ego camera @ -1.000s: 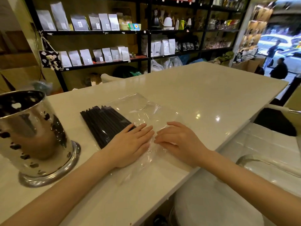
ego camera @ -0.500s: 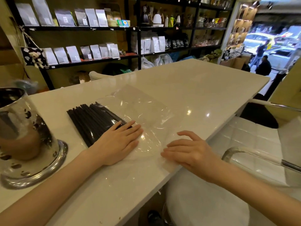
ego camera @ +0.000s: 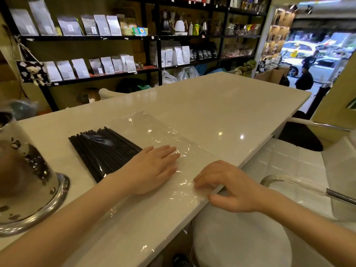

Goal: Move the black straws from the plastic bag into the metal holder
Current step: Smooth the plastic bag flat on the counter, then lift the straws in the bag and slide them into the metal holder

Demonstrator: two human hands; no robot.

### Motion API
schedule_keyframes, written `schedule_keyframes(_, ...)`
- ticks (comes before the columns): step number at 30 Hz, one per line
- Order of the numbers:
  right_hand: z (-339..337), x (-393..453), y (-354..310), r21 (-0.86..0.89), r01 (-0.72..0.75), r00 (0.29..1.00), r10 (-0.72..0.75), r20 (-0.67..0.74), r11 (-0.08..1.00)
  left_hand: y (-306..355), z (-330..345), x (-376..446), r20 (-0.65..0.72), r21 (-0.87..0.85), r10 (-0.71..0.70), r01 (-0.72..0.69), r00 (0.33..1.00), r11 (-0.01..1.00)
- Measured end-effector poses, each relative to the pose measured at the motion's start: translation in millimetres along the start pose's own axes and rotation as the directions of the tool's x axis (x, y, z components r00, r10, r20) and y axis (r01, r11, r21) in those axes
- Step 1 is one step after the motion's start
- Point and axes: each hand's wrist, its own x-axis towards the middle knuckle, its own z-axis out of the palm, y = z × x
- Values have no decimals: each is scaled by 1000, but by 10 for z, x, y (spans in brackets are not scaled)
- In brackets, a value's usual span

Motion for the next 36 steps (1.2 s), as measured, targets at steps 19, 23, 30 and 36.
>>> schedule_keyframes(19,272,1785,569,-187,-504,854,519,39,843,-471,50,-946,-35,-268,-778,744,628,613)
schedule_keyframes(23,452,1858,548,-290,-530,830,558,14,797,-383,44,-933,24,-216,-793,777,609,591)
schedule_keyframes(30,290,1983,561,4,-630,777,630,-3,777,-366,9,-840,19,-409,-804,739,594,536)
schedule_keyframes(36,74,2135,463,335,-722,687,684,243,606,-299,-108,-836,17,-760,-812,535,583,368)
